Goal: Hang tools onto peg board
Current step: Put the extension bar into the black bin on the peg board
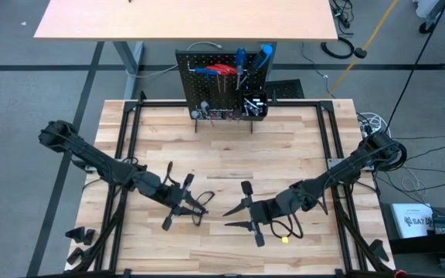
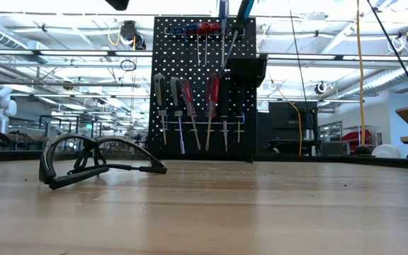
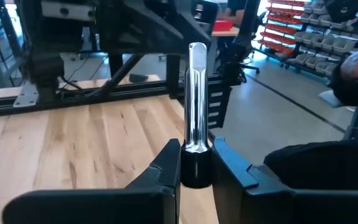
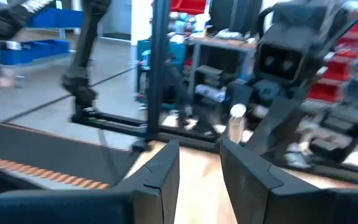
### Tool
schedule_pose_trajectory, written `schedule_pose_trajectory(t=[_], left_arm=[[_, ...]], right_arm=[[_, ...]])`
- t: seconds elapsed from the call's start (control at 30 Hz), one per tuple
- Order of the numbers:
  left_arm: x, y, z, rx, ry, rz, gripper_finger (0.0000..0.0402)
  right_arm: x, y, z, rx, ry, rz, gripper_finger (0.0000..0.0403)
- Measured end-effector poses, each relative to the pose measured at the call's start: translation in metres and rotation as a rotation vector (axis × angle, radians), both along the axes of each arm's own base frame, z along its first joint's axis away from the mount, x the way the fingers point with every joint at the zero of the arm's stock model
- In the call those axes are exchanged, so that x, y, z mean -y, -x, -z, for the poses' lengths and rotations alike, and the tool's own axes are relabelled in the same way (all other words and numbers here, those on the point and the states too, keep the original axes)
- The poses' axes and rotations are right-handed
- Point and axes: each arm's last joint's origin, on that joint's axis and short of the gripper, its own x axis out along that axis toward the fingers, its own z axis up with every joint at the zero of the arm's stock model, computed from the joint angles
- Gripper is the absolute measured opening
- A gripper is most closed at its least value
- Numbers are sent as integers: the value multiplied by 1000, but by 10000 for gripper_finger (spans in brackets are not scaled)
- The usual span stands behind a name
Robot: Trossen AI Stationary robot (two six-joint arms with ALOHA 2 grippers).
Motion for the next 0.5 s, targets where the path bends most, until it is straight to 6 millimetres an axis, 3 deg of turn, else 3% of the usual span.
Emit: schedule_pose_trajectory(t=[0.27,0.5], left_arm=[[0,0,0,-1,1,9,53],[-1,0,0,2,3,5,53]], right_arm=[[4,-3,-5,91,97,134,173],[16,-25,11,172,58,93,249]])
